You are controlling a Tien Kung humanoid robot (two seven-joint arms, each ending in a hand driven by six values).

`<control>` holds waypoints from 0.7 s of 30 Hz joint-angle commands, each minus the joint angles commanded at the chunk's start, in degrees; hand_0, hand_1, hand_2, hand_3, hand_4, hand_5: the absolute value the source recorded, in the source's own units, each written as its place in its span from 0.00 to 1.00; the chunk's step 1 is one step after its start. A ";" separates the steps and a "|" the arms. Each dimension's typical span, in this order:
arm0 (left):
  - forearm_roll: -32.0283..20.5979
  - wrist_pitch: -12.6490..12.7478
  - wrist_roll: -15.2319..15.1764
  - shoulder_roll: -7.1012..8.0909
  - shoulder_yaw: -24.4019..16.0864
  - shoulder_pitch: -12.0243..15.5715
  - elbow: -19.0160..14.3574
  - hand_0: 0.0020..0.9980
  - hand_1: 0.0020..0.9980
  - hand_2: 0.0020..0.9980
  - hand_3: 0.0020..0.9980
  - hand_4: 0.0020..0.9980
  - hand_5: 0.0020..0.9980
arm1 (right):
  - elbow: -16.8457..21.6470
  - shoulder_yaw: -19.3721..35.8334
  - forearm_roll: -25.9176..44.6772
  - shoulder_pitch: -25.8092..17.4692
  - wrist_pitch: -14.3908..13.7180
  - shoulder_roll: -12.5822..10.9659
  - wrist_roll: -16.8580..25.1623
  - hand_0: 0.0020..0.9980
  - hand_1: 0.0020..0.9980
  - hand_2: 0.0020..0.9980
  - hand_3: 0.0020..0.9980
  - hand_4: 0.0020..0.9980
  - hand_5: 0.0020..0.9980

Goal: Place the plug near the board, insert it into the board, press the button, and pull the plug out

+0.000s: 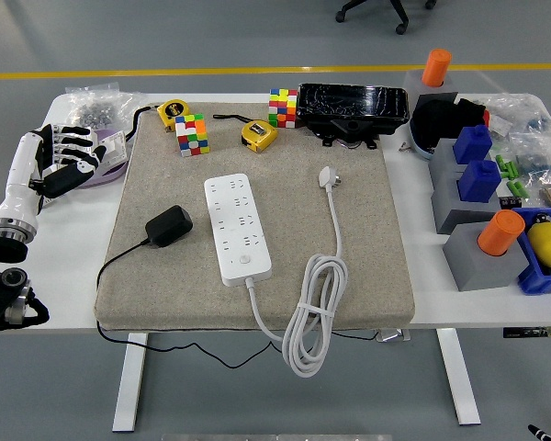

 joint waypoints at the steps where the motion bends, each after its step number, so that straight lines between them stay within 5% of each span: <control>1: 0.09 -0.04 0.08 0.08 -0.07 0.23 -0.11 0.41 0.48 0.54 0.56 0.76 0.19 | 0.06 0.03 -0.05 -0.18 0.00 -0.01 -0.01 0.66 0.66 0.66 0.56 0.92 0.52; 21: 0.56 -0.31 0.49 -0.75 -1.66 1.59 -0.73 0.41 0.48 0.54 0.56 0.77 0.20 | -0.01 0.96 -0.53 -1.41 0.30 0.39 -0.49 0.66 0.66 0.66 0.56 0.91 0.51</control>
